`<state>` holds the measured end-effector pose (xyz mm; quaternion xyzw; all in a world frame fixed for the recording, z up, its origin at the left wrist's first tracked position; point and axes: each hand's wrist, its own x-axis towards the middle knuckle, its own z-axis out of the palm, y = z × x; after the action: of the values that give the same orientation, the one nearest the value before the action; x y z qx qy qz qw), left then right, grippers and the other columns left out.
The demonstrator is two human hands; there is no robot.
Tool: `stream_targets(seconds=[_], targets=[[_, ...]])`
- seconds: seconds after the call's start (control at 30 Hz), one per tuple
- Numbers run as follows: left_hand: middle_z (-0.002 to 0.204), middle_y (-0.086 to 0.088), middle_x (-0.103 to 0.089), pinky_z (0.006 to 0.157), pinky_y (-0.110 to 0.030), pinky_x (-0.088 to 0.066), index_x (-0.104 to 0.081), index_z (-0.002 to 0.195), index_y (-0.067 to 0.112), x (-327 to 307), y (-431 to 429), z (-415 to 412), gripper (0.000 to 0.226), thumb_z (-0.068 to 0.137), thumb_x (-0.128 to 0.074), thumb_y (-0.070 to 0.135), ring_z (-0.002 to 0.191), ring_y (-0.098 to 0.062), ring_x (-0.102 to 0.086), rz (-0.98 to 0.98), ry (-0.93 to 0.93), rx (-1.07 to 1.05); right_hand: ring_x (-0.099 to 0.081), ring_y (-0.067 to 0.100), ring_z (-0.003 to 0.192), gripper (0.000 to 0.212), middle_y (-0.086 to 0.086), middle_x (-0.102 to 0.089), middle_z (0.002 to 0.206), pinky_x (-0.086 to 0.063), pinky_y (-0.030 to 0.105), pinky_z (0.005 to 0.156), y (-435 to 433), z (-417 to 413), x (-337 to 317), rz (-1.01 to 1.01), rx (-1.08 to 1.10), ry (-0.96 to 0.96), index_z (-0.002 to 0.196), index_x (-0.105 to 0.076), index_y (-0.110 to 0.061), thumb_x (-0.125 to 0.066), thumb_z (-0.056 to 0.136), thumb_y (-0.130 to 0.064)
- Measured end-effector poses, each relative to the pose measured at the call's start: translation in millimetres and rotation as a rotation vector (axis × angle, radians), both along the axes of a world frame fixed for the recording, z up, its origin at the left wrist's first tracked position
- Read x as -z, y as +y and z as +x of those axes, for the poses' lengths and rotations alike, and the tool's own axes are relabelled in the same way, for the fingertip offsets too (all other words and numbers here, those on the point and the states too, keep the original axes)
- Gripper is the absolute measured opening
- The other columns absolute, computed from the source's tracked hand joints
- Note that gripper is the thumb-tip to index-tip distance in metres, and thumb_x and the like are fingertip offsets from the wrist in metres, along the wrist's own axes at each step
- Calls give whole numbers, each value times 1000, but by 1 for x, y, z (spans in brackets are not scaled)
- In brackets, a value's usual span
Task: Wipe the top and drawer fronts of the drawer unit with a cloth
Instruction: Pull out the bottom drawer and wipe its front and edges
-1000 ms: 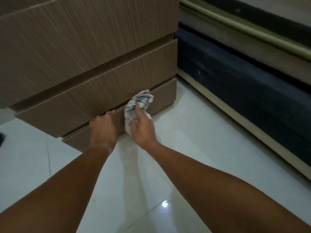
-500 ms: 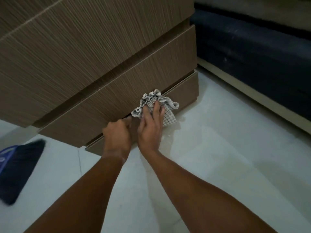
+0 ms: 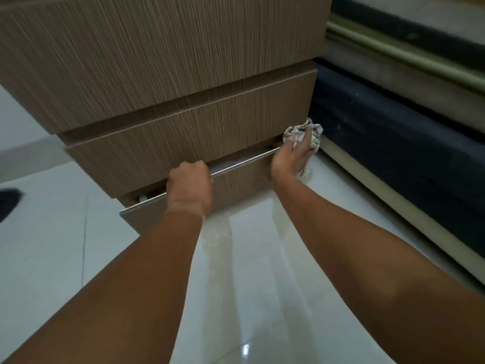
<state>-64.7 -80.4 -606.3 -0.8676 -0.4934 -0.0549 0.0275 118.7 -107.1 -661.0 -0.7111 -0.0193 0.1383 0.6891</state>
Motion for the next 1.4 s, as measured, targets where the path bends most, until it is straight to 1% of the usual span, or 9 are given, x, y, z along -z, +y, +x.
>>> stream_targets(seconds=[0.13, 0.27, 0.37, 0.5, 0.67, 0.87, 1.13, 1.33, 1.4], targets=[[93, -21, -74, 79, -45, -56, -79, 101, 10, -2, 1, -8, 17, 90, -66, 13, 95, -43, -70, -48, 9, 72, -3, 28, 155, 53, 4, 13, 168, -8, 42, 121, -10, -50, -9, -46, -68, 127, 157, -5, -45, -25, 108, -45], [104, -17, -76, 84, -37, -53, -80, 107, 19, -16, 7, -19, 25, 89, -67, 32, 103, -37, -69, -111, 74, 213, 1, 21, 156, 49, 5, 12, 168, -7, 34, 121, -8, -138, -8, -44, -187, 66, 157, -23, -38, -32, 109, -36], [113, -7, -76, 90, -35, -53, -79, 111, 29, -25, 12, -28, 24, 90, -68, 34, 109, -33, -68, -187, 57, 255, 4, 20, 155, 48, 0, 12, 168, -3, 32, 120, 0, -168, -7, 42, -201, 116, 156, -24, -40, -31, 110, -32], [118, -5, -75, 96, -34, -49, -77, 115, 23, -22, 13, -38, 29, 87, -75, 24, 115, -29, -65, -243, -61, 242, 0, 21, 155, 47, 3, 9, 169, -7, 29, 118, -2, -133, 1, 4, -109, 18, 157, -24, -37, -29, 110, -29], [118, -3, -74, 102, -33, -49, -78, 114, 17, -22, 23, -38, 30, 84, -79, 25, 115, -23, -66, -328, -137, 230, -11, 29, 154, 51, 10, 5, 169, -10, 38, 120, -8, -37, 7, -83, -10, -80, 159, -17, -34, -29, 110, -30], [109, -3, -77, 101, -33, -50, -81, 104, 17, -15, 26, -37, 18, 86, -77, 15, 109, -21, -68, -273, -231, 235, -26, 32, 150, 56, 4, -18, 167, -21, 53, 121, -15, -1, 36, 48, 39, 82, 158, -5, -42, -18, 105, -53], [104, -4, -78, 98, -35, -53, -81, 99, 17, -11, 28, -34, 16, 84, -79, 13, 106, -22, -69, -242, -245, 239, -48, 37, 133, 43, 9, -52, 148, -37, 36, 109, -22, -98, 48, -21, -5, 277, 145, -51, -24, -40, 107, -37], [107, -5, -78, 99, -37, -52, -81, 101, 17, -12, 27, -34, 16, 86, -76, 14, 110, -23, -68, -201, -204, 258, -47, 29, 136, 54, 2, -48, 152, -37, 31, 108, -21, -189, 45, -1, -234, 353, 156, -30, -36, -47, 105, -36], [111, -5, -76, 102, -37, -50, -80, 106, 16, -13, 27, -36, 19, 88, -74, 14, 114, -24, -67, -221, -195, 263, -49, 29, 134, 52, 4, -51, 149, -36, 27, 105, -22, -182, 48, -16, -199, 278, 154, -35, -33, -48, 104, -29]])
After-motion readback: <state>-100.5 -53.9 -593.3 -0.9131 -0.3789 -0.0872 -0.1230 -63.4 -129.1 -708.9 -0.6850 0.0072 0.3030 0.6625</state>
